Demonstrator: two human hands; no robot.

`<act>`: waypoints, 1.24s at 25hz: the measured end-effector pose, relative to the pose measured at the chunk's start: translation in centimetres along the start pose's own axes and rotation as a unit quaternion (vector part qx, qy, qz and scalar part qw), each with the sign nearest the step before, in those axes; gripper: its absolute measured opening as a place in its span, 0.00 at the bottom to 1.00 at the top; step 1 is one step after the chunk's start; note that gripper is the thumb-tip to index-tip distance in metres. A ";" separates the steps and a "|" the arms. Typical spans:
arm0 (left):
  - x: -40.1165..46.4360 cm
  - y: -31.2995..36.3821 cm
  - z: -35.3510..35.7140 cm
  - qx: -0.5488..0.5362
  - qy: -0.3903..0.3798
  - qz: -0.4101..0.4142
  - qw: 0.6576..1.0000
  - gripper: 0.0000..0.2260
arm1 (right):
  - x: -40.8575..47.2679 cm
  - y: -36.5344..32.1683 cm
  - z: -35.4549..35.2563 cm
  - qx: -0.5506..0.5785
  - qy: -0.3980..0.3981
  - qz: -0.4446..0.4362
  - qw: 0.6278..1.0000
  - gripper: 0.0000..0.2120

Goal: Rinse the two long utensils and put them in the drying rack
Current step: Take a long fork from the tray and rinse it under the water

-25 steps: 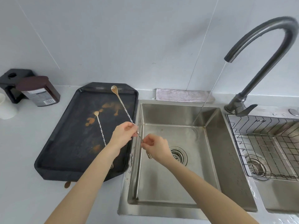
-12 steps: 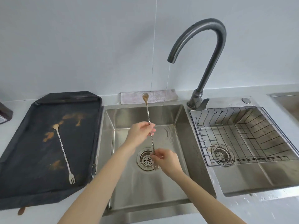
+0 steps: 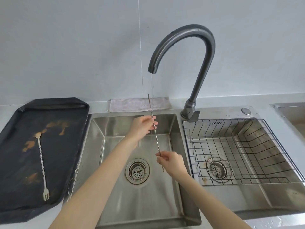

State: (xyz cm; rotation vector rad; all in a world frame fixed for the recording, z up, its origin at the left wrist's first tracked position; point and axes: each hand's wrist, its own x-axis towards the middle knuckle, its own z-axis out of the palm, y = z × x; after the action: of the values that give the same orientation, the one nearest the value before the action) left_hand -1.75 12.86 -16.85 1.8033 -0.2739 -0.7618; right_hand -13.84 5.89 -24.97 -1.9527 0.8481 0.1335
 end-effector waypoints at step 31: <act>4.2 3.5 -0.8 -0.023 0.064 0.099 0.993 0.05 | 2.2 0.1 0.1 -0.051 0.022 0.012 0.998 0.07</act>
State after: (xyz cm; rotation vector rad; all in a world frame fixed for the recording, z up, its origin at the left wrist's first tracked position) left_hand 2.53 9.95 -15.05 1.7429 -0.3417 -0.5057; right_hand -12.20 4.81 -26.06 -2.0484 0.9100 0.1505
